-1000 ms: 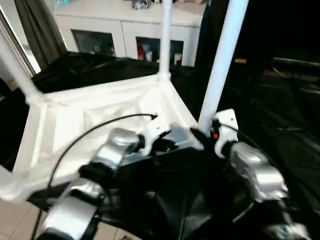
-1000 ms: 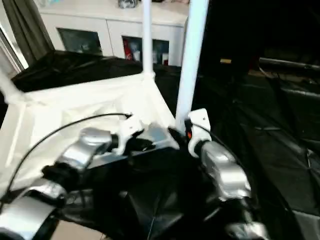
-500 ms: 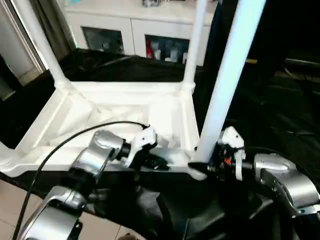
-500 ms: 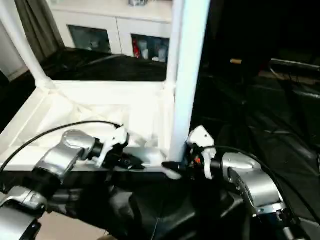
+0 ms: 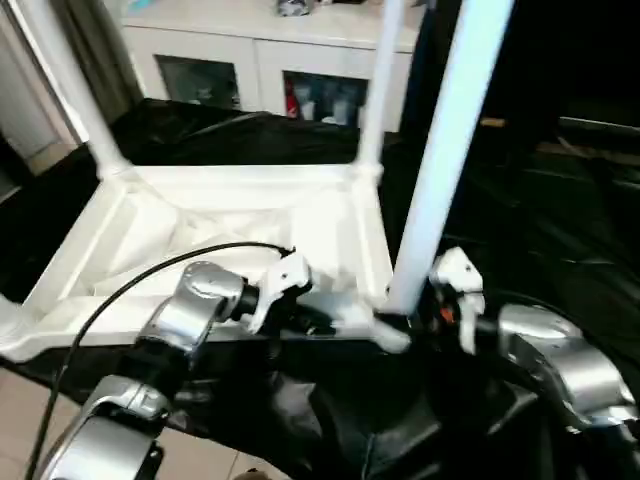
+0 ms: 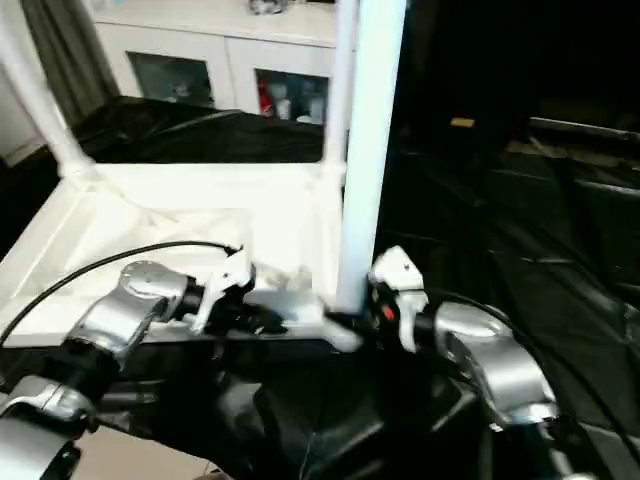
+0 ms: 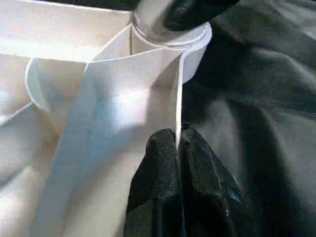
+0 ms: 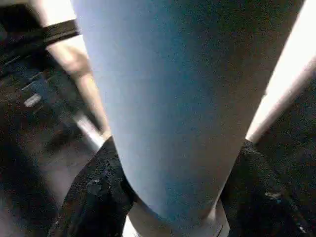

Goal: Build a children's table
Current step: Rotate leg to tighten

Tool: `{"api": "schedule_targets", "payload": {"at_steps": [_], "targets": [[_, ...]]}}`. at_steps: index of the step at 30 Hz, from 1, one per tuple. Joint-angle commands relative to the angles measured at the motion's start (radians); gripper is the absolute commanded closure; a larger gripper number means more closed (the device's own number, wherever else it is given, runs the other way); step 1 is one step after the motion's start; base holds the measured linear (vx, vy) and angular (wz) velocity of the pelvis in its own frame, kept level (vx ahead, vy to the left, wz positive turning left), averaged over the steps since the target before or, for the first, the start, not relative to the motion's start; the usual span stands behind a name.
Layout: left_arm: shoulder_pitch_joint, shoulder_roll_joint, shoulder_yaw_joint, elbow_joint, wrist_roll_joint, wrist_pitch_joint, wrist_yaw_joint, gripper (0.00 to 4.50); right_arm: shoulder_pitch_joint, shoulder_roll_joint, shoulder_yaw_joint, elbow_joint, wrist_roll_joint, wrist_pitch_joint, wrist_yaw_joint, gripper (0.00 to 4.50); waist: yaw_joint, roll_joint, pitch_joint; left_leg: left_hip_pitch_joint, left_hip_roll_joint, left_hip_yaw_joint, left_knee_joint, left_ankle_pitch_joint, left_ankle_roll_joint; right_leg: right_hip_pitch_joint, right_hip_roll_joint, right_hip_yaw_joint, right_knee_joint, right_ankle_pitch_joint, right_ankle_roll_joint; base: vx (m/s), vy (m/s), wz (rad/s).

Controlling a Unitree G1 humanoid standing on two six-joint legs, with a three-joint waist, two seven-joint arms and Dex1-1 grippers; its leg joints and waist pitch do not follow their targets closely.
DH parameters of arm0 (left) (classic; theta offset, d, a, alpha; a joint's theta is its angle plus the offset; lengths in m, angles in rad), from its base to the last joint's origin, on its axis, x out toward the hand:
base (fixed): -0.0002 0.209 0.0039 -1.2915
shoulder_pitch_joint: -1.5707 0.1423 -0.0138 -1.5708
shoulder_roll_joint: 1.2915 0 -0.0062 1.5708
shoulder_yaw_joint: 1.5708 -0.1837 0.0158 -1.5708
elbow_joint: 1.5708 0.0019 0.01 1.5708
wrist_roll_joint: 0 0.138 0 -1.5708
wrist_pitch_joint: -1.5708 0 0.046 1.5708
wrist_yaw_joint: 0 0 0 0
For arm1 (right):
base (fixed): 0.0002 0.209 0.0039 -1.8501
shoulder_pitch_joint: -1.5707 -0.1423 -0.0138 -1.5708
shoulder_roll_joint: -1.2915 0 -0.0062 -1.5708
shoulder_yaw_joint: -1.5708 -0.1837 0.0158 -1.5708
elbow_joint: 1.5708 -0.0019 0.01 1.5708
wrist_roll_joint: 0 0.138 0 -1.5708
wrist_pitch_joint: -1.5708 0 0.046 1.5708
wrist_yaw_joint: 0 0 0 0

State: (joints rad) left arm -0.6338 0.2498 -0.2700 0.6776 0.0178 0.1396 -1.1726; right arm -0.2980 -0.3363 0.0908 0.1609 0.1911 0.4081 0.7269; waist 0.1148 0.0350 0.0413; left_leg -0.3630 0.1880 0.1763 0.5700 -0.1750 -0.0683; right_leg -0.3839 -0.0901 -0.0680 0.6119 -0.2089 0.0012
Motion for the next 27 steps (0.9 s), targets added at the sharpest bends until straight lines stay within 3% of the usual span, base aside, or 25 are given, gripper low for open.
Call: {"api": "schedule_targets", "payload": {"at_steps": [1, 2, 5, 6, 8, 12, 14, 16, 18, 19, 20, 22, 27], "targets": [[-0.051, -0.048, 0.031, 0.036, 0.009, 0.0, 0.131, 4.5, -0.027, 0.068, -0.053, 0.12, -0.019, 0.047, -0.197, 2.44, 0.001, -0.007, -0.051, 0.006, 0.037, -0.018, -0.072, -0.244, -0.015, 0.037, -0.064, 0.044, -0.086, -0.247, -0.187, 0.0, 0.0, 0.0], [-0.062, -0.06, 0.035, 0.055, 0.018, 0.001, 0.171, 4.5, -0.037, 0.089, -0.071, 0.138, -0.019, 0.052, -0.244, 2.47, -0.001, -0.009, -0.053, 0.007, 0.036, -0.018, -0.071, -0.239, -0.015, 0.039, -0.065, 0.044, -0.086, -0.237, -0.189, 0.0, 0.0, 0.0], [-0.086, -0.1, 0.043, 0.093, 0.029, 0.01, 0.269, 4.5, -0.058, 0.146, -0.109, 0.176, -0.025, 0.053, -0.363, 2.49, 0.001, -0.009, -0.062, 0.006, 0.034, -0.015, -0.06, -0.156, 0.003, 0.044, -0.06, 0.045, -0.07, -0.059, -0.218, 0.0, 0.0, 0.0], [-0.105, -0.148, 0.051, 0.124, 0.035, 0.024, 0.356, 4.5, -0.08, 0.214, -0.147, 0.21, -0.029, 0.05, -0.484, 2.49, 0.0, -0.009, -0.063, 0.003, 0.032, -0.014, -0.059, -0.137, 0.009, 0.045, -0.06, 0.045, -0.066, -0.028, -0.226, 0.0, 0.0, 0.0], [-0.111, -0.176, 0.047, 0.138, 0.038, 0.024, 0.382, 4.5, -0.093, 0.25, -0.155, 0.226, -0.037, 0.047, -0.537, 2.49, -0.001, -0.006, -0.062, 0.005, 0.032, -0.014, -0.058, -0.125, 0.014, 0.044, -0.058, 0.042, -0.065, 0.005, -0.234, 0.0, 0.0, 0.0], [-0.116, -0.212, 0.032, 0.161, 0.039, -0.014, 0.374, 4.5, -0.1, 0.279, -0.097, 0.228, -0.075, 0.009, -0.513, 2.49, -0.001, -0.008, -0.055, 0.005, 0.031, -0.014, -0.065, -0.194, 0.013, 0.047, -0.061, 0.043, -0.079, -0.095, -0.209, 0.0, 0.0, 0.0], [-0.114, -0.21, 0.028, 0.158, 0.039, -0.018, 0.365, 4.5, -0.096, 0.28, -0.093, 0.219, -0.069, 0.003, -0.495, 2.49, 0.0, -0.008, -0.055, 0.005, 0.034, -0.015, -0.068, -0.211, 0.009, 0.047, -0.064, 0.045, -0.082, -0.141, -0.192, 0.0, 0.0, 0.0], [-0.103, -0.195, 0.019, 0.146, 0.035, -0.029, 0.323, 4.5, -0.093, 0.274, -0.09, 0.207, -0.051, -0.011, -0.457, 1.81, 0.002, -0.01, -0.057, 0.005, 0.035, -0.016, -0.067, -0.198, 0.015, 0.047, -0.064, 0.045, -0.08, -0.126, -0.187, 0.0, 0.0, 0.0], [-0.099, -0.187, 0.017, 0.143, 0.032, -0.034, 0.303, 4.5, -0.095, 0.273, -0.09, 0.205, -0.045, -0.016, -0.447, 1.81, 0.001, -0.01, -0.058, 0.0, 0.034, -0.016, -0.065, -0.177, 0.026, 0.051, -0.064, 0.044, -0.075, -0.082, -0.194, 0.0, 0.0, 0.0], [-0.082, -0.161, 0.007, 0.119, 0.024, -0.048, 0.241, 4.5, -0.099, 0.252, -0.077, 0.197, -0.041, -0.02, -0.398, 1.61, 0.0, 0.004, -0.058, 0.002, 0.034, -0.017, -0.064, -0.176, 0.029, 0.048, -0.063, 0.043, -0.075, -0.071, -0.2, 0.0, 0.0, 0.0], [-0.072, -0.147, 0.004, 0.107, 0.019, -0.05, 0.215, 4.5, -0.102, 0.236, -0.069, 0.189, -0.039, -0.018, -0.366, 1.61, -0.002, -0.002, -0.058, 0.0, 0.034, -0.017, -0.064, -0.175, 0.032, 0.051, -0.062, 0.043, -0.075, -0.06, -0.203, 0.0, 0.0, 0.0], [-0.055, -0.121, -0.003, 0.088, 0.012, -0.067, 0.164, 4.5, -0.1, 0.197, -0.049, 0.16, -0.026, -0.009, -0.287, 1.32, -0.004, 0.001, -0.058, 0.0, 0.032, -0.014, -0.061, -0.174, 0.043, 0.053, -0.062, 0.042, -0.075, -0.048, -0.217, 0.0, 0.0, 0.0], [-0.023, -0.065, -0.016, 0.037, -0.016, -0.077, 0.029, 4.5, -0.057, 0.094, 0.004, 0.058, 0.017, -0.001, -0.066, 1.32, 0.007, -0.005, -0.057, -0.001, 0.039, -0.012, -0.06, -0.162, 0.066, 0.051, -0.063, 0.042, -0.074, -0.078, -0.215, 0.0, 0.0, 0.0]]}}
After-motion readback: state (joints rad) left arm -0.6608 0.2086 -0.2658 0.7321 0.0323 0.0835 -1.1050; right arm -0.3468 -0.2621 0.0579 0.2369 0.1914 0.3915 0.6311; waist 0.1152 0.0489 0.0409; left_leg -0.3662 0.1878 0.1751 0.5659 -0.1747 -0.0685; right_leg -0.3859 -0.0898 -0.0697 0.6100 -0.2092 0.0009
